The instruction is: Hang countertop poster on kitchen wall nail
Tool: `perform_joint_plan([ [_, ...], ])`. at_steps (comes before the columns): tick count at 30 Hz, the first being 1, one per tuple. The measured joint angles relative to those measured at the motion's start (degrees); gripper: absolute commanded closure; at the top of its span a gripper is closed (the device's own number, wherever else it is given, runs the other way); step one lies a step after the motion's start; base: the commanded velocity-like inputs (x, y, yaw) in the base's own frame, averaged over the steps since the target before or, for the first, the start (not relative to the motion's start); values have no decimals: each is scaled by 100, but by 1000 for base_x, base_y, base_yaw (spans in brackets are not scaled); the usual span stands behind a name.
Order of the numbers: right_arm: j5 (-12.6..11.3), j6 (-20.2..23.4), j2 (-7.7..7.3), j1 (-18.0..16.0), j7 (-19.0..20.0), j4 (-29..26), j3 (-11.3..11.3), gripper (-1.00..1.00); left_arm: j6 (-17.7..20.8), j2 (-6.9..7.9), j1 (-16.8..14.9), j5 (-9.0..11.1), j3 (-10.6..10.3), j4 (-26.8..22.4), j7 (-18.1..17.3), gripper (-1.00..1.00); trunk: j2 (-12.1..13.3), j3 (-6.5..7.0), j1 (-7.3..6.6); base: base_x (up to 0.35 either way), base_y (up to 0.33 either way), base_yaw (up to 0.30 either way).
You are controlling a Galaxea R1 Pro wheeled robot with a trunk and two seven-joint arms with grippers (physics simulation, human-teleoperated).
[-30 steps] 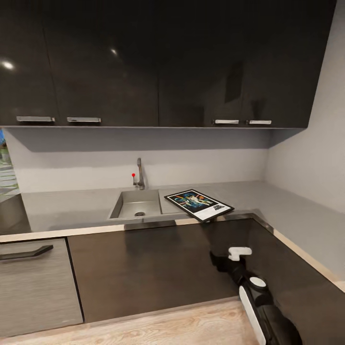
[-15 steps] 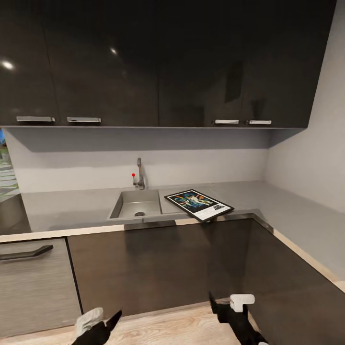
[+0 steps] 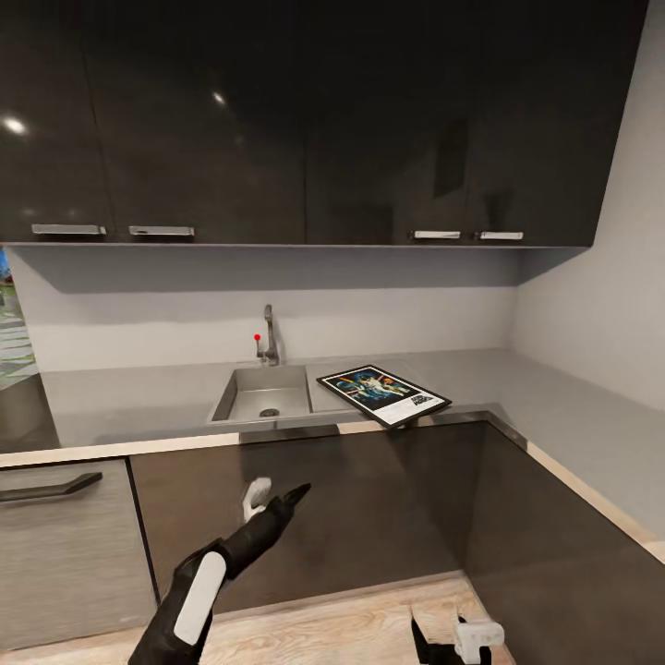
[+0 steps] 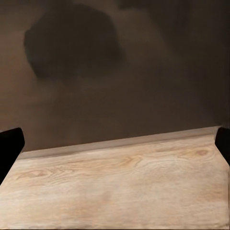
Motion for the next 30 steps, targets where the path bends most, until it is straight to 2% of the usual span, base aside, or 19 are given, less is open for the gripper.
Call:
perform_joint_plan([
  [1, 0, -16, -3, 19, -1, 10, -3, -100, -10, -2, -90, 42, -4, 131, -9, -100, 0, 0, 0, 0, 0, 0],
  [2, -1, -39, -16, 46, -3, 23, -7, -100, -64, -2, -212, 168, -11, 327, -41, -100, 0, 0, 0, 0, 0, 0],
  [3, -3, -62, -89, 78, -9, 36, -12, -100, -262, -3, -341, 557, -26, 561, -211, -100, 0, 0, 0, 0, 0, 0],
  [4, -2, -69, -116, 86, -15, 39, -13, -100, -336, -2, -376, 752, -56, 647, -340, -100, 0, 0, 0, 0, 0, 0],
  [9, -2, -77, -162, 97, -16, 42, -14, -100, -476, -3, -420, 1044, -246, 888, -615, -100, 0, 0, 0, 0, 0, 0],
  [16, -2, -73, -176, 100, -23, 50, -10, -100, -780, -3, -433, 1140, -333, 1003, -713, -100, 0, 0, 0, 16, 0, 0],
  [21, -2, -71, -178, 101, -20, 47, -7, -100, -835, -3, -435, 1152, -344, 1090, -882, -100, -1, -1, -3, 234, 0, -5],
  [30, -1, -70, -178, 102, -11, 45, -6, -100, -842, -4, -437, 1156, -345, 1145, -1001, -100, 0, 10, -1, 140, 0, -208],
])
